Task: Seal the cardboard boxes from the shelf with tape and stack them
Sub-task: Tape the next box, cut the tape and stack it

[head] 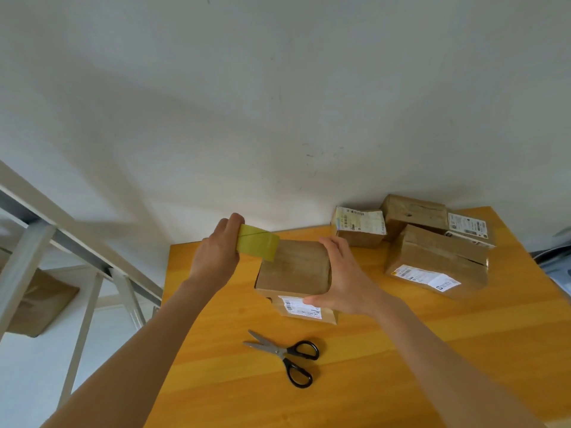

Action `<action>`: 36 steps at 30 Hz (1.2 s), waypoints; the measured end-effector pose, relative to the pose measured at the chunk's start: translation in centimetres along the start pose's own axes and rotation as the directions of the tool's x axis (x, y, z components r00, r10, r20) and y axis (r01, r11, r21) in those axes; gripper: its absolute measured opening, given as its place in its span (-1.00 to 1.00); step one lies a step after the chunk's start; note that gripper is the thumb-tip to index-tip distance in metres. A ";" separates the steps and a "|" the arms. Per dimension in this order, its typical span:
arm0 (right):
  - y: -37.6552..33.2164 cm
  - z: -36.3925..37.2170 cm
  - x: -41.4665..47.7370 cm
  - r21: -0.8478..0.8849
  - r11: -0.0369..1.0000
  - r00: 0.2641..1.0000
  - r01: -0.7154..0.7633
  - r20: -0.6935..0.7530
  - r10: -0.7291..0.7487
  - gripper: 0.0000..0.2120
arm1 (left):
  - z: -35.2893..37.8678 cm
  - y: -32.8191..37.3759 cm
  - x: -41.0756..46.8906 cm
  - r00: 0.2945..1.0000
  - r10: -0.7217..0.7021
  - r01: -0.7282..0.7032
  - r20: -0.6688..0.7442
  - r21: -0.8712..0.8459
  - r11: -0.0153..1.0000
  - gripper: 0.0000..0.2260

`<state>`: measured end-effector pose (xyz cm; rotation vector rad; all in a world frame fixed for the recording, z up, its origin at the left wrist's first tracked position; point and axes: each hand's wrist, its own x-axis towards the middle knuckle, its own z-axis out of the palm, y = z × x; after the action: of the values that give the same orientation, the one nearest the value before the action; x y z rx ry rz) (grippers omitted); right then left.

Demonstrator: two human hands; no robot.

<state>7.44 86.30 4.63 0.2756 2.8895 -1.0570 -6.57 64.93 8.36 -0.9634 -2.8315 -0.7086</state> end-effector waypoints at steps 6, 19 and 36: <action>0.5 -0.4 0.0 0.023 1.000 1.000 0.012 0.007 -0.012 0.12 | 0.5 -1.2 -0.2 0.995 -0.046 0.037 0.084 0.099 0.994 -0.74; 2.3 -0.9 -0.9 0.022 0.999 0.999 -0.033 0.005 0.033 0.11 | 1.2 -2.5 0.2 0.975 -0.092 0.005 0.202 0.393 0.919 -0.63; 2.6 -1.9 -2.6 -0.015 0.992 0.990 -0.127 0.054 0.127 0.13 | 6.6 -2.3 0.1 0.938 -0.132 0.028 0.321 0.309 0.951 -0.57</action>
<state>10.51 89.10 4.68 0.4170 2.7863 -1.0104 -7.46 66.30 1.60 -1.0025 -3.1581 -0.1076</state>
